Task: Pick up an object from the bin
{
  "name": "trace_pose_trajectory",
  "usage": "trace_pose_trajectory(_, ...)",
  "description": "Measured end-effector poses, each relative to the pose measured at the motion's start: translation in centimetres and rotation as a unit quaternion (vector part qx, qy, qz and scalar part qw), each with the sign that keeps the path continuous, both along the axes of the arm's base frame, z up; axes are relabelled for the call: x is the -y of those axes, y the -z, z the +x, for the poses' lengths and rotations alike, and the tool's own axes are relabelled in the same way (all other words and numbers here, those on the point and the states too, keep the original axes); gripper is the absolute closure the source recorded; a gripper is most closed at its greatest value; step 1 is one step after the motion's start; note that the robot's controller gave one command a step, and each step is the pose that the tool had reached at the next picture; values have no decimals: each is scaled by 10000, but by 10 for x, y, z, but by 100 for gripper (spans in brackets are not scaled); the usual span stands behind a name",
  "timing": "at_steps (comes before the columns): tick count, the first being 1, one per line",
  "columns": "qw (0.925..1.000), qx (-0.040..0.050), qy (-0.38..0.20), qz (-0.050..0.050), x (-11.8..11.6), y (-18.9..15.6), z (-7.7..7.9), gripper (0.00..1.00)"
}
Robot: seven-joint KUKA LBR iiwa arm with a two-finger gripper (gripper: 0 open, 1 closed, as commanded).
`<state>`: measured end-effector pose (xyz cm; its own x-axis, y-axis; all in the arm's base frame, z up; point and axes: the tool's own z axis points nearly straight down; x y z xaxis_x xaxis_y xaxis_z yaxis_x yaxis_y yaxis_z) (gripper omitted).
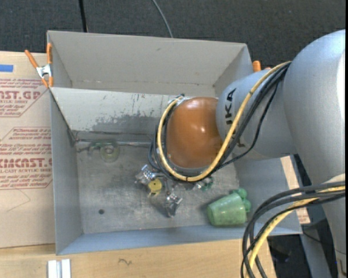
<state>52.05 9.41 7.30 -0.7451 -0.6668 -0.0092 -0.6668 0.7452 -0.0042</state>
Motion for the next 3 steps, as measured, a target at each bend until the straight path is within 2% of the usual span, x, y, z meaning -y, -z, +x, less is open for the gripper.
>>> trace_pose_trajectory(1, 10000, -28, 7, 3, 46, 0, 74, 0)
trace_pose_trajectory(2, 10000, -44, -12, -21, 47, -1, 72, 100)
trace_pose_trajectory(3, 9861, -19, -1664, -10, 17, -54, 61, 100)
